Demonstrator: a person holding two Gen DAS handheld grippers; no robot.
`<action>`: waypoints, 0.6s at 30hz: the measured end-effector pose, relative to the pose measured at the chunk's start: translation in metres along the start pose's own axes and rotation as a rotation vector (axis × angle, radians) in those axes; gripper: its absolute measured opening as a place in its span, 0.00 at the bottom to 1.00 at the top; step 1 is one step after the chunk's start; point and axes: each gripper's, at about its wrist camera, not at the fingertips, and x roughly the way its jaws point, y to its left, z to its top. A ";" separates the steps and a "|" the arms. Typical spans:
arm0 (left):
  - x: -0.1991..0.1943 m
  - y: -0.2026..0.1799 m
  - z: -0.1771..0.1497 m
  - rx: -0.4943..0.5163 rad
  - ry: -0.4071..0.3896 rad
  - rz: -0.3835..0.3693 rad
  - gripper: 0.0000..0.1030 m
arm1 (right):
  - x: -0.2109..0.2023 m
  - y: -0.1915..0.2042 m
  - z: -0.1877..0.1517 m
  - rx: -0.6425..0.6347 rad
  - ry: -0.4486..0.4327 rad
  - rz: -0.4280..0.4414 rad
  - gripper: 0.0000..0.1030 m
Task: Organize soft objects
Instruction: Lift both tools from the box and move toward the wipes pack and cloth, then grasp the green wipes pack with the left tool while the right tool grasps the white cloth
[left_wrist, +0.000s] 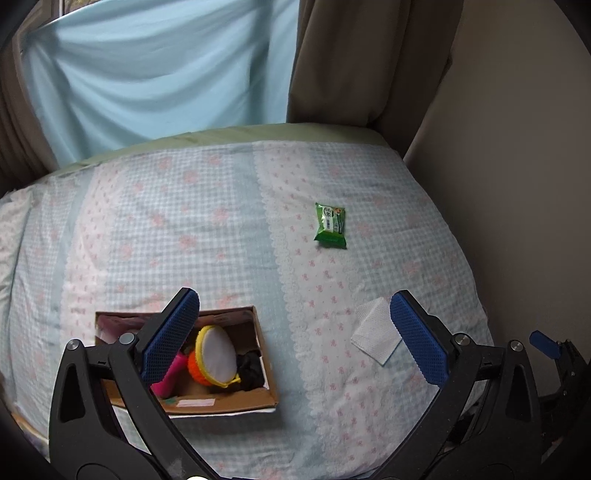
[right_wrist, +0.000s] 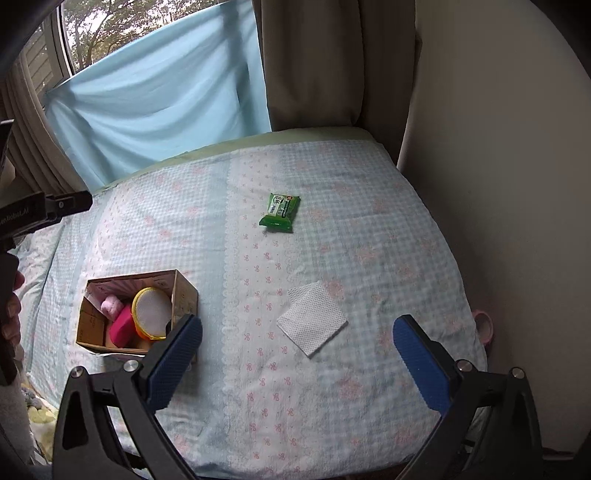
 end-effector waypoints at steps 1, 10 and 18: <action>0.011 -0.011 0.005 -0.003 0.010 0.001 1.00 | 0.005 -0.009 0.001 -0.015 0.005 0.009 1.00; 0.105 -0.085 0.039 0.071 0.092 0.054 1.00 | 0.081 -0.051 0.011 -0.221 0.101 0.089 1.00; 0.197 -0.108 0.069 0.123 0.201 0.041 1.00 | 0.155 -0.061 0.007 -0.286 0.202 0.128 1.00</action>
